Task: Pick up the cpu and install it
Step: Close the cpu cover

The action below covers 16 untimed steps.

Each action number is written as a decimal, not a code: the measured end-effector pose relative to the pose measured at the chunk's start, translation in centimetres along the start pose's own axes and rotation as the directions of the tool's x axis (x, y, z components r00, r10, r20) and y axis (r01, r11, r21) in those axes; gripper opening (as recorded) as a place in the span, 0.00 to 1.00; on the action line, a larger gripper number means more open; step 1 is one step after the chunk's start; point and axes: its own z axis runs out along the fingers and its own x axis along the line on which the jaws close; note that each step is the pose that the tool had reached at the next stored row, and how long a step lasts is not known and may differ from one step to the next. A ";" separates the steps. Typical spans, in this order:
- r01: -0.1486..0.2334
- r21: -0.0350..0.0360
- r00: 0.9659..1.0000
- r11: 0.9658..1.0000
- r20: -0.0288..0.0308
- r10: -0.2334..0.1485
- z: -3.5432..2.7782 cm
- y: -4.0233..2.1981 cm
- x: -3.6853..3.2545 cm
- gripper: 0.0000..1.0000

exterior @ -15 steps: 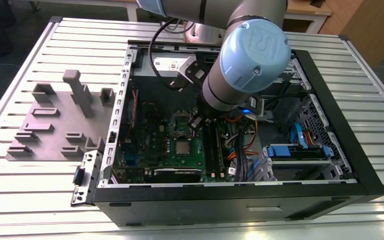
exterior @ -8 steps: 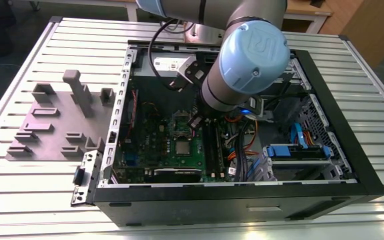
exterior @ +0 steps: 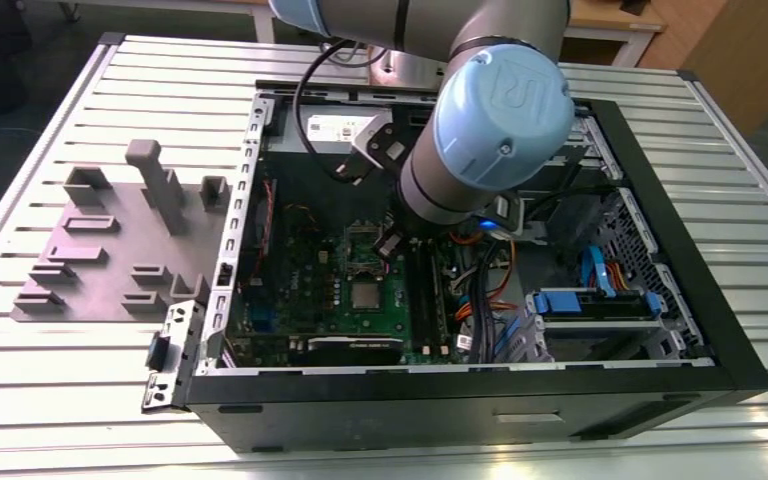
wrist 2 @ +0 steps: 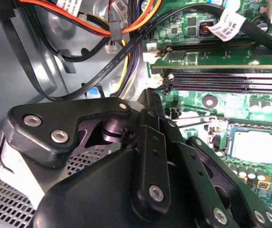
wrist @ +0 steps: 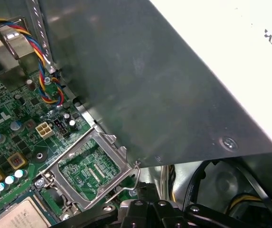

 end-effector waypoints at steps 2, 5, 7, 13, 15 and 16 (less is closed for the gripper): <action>0.000 0.000 1.000 1.000 0.000 0.000 0.03 0.01 0.02 0.11; 0.000 0.000 1.000 1.000 0.000 0.000 0.06 0.10 0.10 0.11; 0.000 0.000 1.000 1.000 0.000 0.000 0.06 0.16 0.15 0.11; 0.000 0.003 1.000 1.000 -0.003 0.000 -0.07 0.24 0.14 0.11; -0.001 0.006 1.000 1.000 -0.007 0.001 -0.09 0.25 0.13 0.11; -0.001 0.007 1.000 1.000 -0.009 0.001 -0.11 0.26 0.14 0.11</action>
